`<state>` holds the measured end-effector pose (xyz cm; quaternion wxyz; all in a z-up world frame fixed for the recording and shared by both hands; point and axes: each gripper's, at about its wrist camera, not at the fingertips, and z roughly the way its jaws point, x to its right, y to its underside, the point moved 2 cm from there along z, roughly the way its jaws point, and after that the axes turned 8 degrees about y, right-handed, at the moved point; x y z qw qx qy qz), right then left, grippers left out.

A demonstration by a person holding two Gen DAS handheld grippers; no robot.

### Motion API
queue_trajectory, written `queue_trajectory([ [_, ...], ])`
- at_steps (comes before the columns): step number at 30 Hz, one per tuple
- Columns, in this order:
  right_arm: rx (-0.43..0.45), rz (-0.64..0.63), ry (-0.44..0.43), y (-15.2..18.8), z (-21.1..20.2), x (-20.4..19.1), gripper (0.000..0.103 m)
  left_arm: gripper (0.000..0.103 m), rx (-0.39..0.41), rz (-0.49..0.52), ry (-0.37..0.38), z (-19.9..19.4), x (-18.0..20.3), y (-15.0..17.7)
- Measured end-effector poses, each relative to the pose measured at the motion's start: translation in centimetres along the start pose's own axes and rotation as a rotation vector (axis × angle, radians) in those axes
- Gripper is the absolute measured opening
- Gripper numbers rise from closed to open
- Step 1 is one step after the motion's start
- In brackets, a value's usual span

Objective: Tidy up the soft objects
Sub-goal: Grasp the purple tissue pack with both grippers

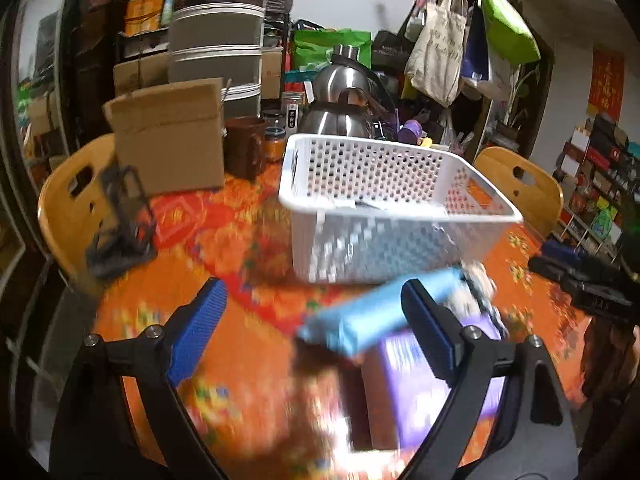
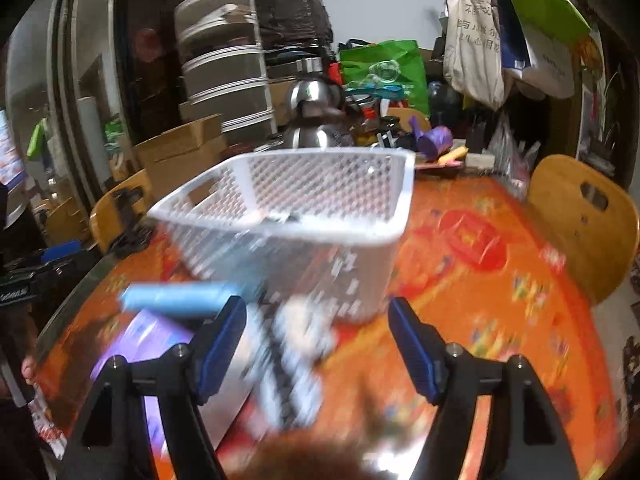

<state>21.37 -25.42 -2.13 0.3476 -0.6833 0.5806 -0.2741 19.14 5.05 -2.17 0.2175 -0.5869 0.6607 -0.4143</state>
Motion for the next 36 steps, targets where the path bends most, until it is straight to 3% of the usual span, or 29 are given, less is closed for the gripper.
queue_trajectory([
  [7,0.016,-0.021,-0.096,6.3,-3.8,-3.6,0.073,0.088,0.043,0.002,0.041,-4.7,1.9,8.0],
  [14,-0.016,-0.096,-0.13,8.8,-2.2,-6.9,0.073,0.087,-0.028,0.049,0.109,-3.0,3.8,13.4],
  [19,-0.007,-0.15,-0.127,9.0,-1.7,-8.1,0.073,0.081,-0.034,0.075,0.152,-2.2,4.7,13.7],
  [22,-0.012,-0.17,-0.136,8.9,-1.4,-8.4,0.067,0.076,-0.047,0.104,0.16,-1.8,5.3,13.6],
  [25,-0.02,-0.182,-0.152,8.9,-1.3,-8.7,0.062,0.058,-0.072,0.115,0.178,-1.1,5.6,13.6],
  [30,-0.043,-0.192,-0.184,9.0,-0.8,-8.8,0.053,0.049,-0.098,0.123,0.201,-0.4,6.0,13.1],
  [36,-0.056,-0.208,-0.177,9.3,-0.6,-9.2,0.051,0.046,-0.1,0.122,0.201,-0.2,6.9,13.2],
])
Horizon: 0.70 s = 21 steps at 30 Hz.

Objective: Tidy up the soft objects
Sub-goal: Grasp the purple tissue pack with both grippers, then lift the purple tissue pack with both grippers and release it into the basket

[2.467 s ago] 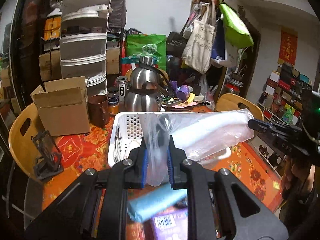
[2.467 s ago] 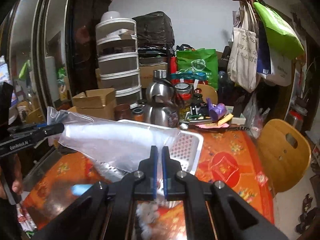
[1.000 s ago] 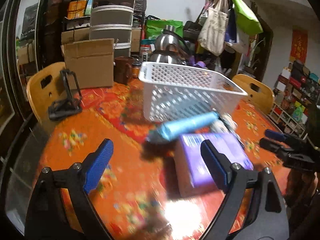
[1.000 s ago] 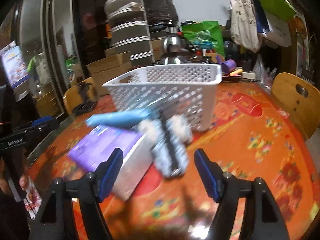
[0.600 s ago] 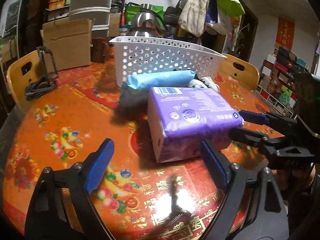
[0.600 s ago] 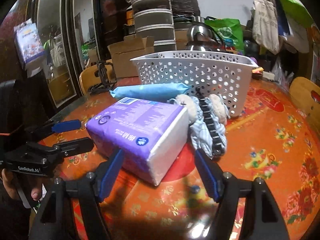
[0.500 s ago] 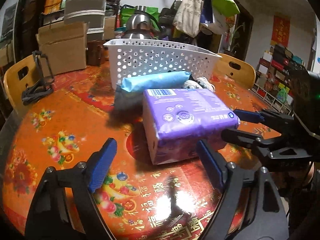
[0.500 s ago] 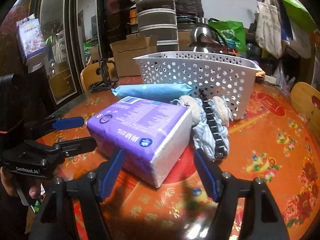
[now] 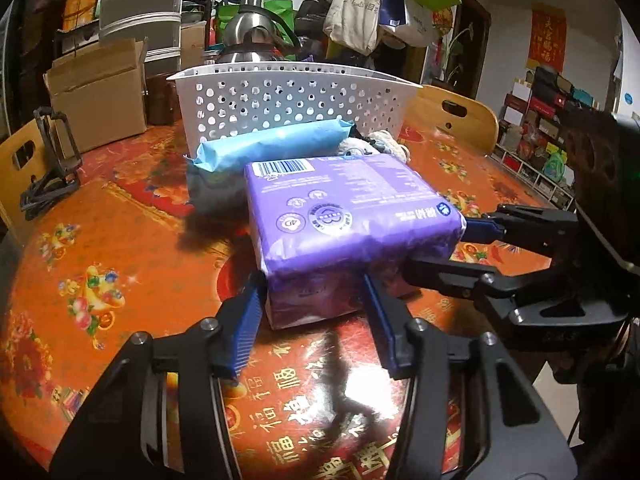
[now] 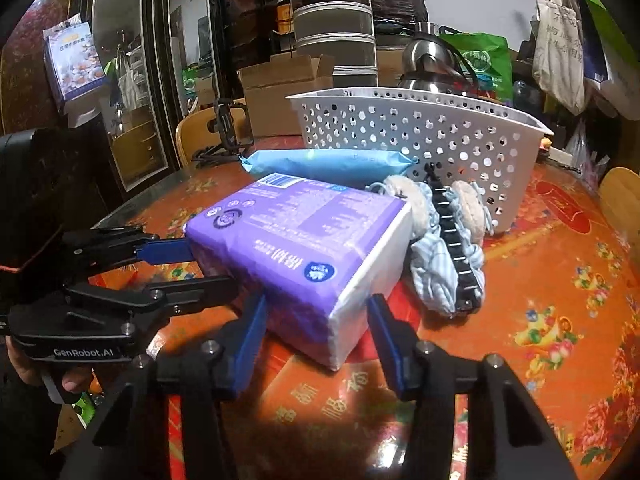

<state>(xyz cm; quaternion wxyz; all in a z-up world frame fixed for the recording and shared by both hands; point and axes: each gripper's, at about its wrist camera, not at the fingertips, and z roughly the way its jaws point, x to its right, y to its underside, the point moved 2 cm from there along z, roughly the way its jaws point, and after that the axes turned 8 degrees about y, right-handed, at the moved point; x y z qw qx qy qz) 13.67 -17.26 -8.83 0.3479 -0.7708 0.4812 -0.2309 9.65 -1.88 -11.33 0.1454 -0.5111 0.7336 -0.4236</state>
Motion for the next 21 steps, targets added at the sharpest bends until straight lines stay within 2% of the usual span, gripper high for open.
queue_trajectory([
  [8,0.033,0.003,0.024,0.0,-0.7,-0.2,0.047,0.033,0.041,-0.044,0.001,-1.0,-0.1,0.3],
  [13,0.059,0.017,0.025,0.2,-1.9,0.0,0.034,0.03,0.06,-0.049,0.001,-2.0,0.0,0.2],
  [21,0.07,0.028,0.017,0.1,-3.3,0.5,0.031,0.029,0.071,-0.036,0.011,-3.1,0.6,0.0],
])
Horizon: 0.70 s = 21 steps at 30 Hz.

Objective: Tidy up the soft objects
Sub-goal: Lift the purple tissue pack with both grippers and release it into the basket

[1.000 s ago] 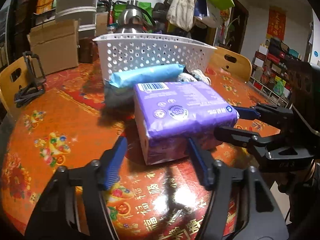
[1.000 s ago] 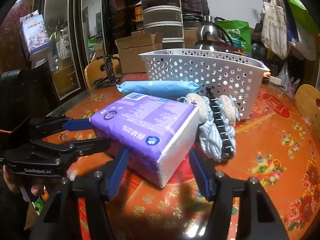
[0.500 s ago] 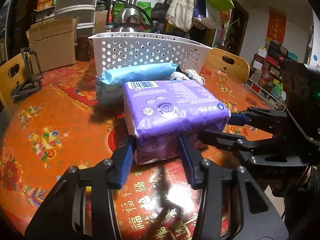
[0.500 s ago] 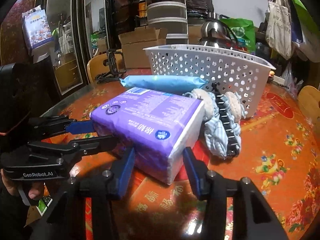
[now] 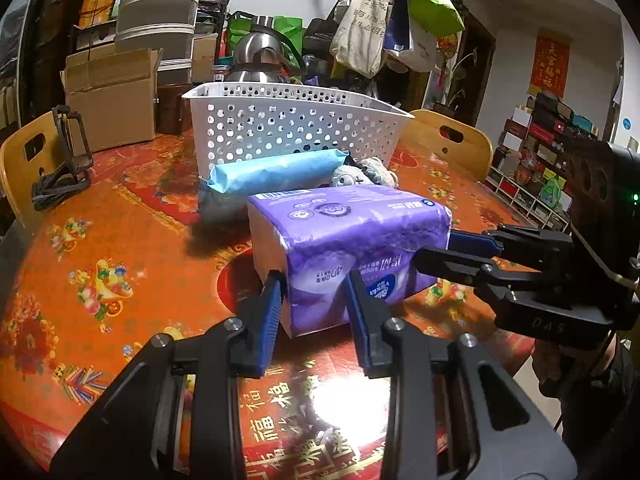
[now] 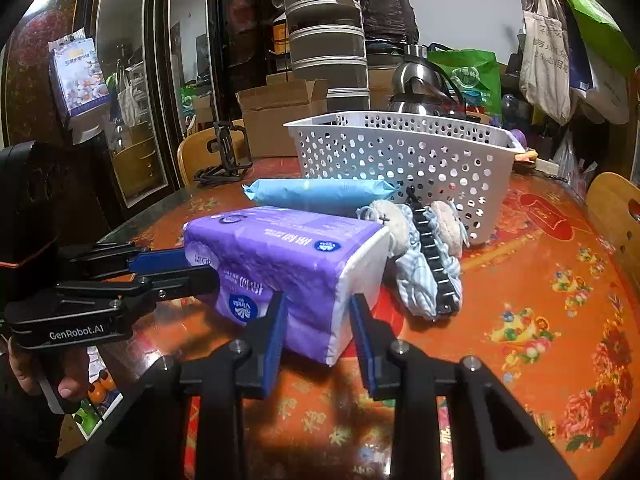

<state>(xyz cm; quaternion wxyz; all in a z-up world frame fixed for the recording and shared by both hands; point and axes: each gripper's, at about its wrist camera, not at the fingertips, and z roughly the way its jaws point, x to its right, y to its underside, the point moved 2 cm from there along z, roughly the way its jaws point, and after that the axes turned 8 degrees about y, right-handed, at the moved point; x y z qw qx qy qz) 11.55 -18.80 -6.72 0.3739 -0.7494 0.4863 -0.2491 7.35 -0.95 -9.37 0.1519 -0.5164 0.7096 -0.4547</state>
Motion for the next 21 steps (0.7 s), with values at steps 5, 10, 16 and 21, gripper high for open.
queue_trajectory([
  [5,0.012,-0.006,0.008,-0.5,-1.0,-0.3,0.03,0.029,0.014,0.007,-0.002,-0.9,0.4,-0.5],
  [10,0.048,-0.023,0.029,-1.6,-2.7,-0.8,0.029,0.029,0.038,0.022,-0.006,-2.3,1.2,-1.5],
  [16,0.089,-0.031,0.042,-3.0,-4.3,-0.6,0.029,0.029,0.072,0.036,-0.006,-3.8,2.1,-3.2],
  [21,0.113,-0.033,0.049,-4.6,-5.0,-0.2,0.029,0.029,0.097,0.042,-0.005,-4.4,2.8,-5.1],
])
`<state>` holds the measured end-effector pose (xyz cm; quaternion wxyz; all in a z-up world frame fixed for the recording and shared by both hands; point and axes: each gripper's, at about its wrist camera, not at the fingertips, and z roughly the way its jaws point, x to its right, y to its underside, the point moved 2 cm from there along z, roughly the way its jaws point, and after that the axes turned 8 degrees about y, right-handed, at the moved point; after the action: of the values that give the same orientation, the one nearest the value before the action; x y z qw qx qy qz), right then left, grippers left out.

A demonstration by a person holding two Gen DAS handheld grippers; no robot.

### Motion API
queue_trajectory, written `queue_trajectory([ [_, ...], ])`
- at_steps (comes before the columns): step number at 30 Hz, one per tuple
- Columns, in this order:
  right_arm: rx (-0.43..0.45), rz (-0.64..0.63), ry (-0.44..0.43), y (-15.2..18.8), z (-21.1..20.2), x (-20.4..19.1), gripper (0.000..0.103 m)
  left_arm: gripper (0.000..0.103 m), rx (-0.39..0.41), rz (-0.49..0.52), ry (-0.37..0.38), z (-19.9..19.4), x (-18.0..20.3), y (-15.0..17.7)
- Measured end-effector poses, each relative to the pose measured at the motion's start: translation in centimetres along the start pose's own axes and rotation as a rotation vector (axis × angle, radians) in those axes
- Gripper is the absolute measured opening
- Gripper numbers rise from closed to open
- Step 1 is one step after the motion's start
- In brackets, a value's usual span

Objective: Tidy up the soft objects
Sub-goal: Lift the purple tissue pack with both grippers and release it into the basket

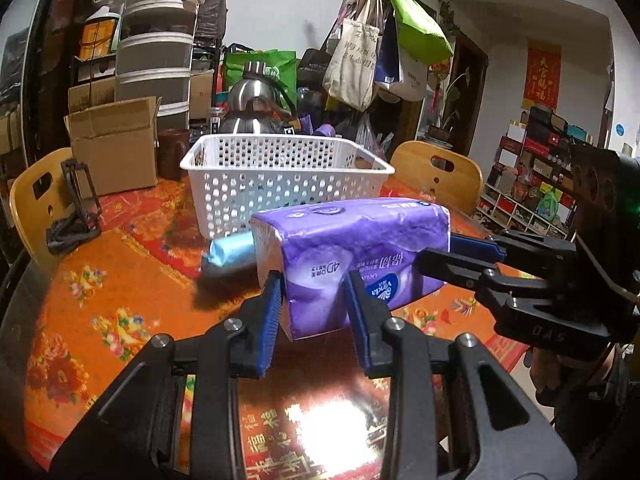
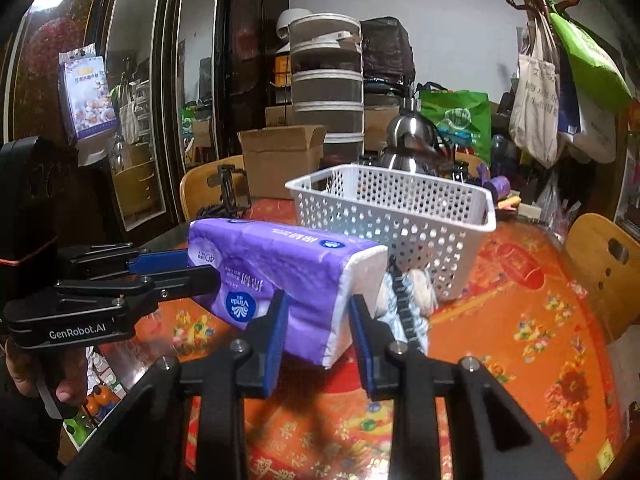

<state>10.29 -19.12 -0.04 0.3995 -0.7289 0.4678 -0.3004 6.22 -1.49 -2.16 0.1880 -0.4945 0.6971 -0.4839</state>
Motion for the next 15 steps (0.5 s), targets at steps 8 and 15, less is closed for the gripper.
queue_trajectory([
  [8,0.028,0.007,0.0,-4.1,0.7,2.1,0.029,0.029,0.03,0.018,0.001,0.9,0.1,-4.7],
  [15,0.056,0.022,0.011,-9.3,2.0,4.7,0.029,0.029,0.052,0.051,-0.012,3.0,-0.1,-11.6],
])
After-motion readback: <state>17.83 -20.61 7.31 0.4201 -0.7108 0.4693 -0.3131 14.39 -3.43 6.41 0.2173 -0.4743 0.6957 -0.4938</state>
